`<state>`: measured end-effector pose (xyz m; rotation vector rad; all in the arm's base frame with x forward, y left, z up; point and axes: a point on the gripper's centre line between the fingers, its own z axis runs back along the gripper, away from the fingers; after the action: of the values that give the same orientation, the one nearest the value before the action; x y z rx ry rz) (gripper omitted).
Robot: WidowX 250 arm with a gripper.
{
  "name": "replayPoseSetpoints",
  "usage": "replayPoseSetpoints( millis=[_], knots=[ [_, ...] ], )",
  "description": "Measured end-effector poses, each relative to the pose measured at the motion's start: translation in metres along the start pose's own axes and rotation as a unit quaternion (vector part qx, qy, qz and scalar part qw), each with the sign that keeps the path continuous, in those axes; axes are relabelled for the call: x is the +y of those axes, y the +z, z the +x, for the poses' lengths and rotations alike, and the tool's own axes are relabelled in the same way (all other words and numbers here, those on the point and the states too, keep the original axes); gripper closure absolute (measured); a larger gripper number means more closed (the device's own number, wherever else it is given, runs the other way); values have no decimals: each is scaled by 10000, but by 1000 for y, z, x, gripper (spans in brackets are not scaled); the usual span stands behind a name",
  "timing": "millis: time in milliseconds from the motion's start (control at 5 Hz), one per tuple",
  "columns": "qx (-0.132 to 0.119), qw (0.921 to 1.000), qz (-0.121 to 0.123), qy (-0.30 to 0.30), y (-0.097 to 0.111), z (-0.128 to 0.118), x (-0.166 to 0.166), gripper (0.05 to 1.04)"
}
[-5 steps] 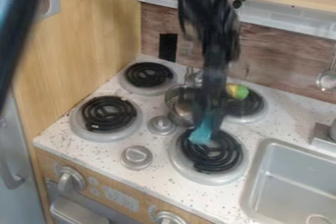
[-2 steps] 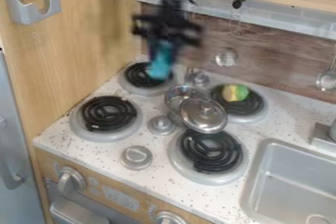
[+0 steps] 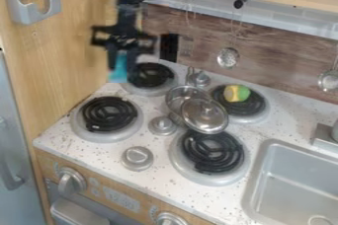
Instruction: Move the blue brush to the bottom left burner
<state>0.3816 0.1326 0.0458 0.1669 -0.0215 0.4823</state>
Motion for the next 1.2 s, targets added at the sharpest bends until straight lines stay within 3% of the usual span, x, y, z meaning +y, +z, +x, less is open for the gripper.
replayPoseSetpoints(
  millis=[200,400,600,1000,1200],
  knots=[
    [102,9998,126,-122,-23,5,2,777],
    [68,9999,87,-97,-31,9,11,777],
    [398,9991,133,-78,-63,2,19,777],
    [599,9980,181,-12,-96,16,12,777],
    [501,9986,163,-8,-99,20,10,777]
  ],
)
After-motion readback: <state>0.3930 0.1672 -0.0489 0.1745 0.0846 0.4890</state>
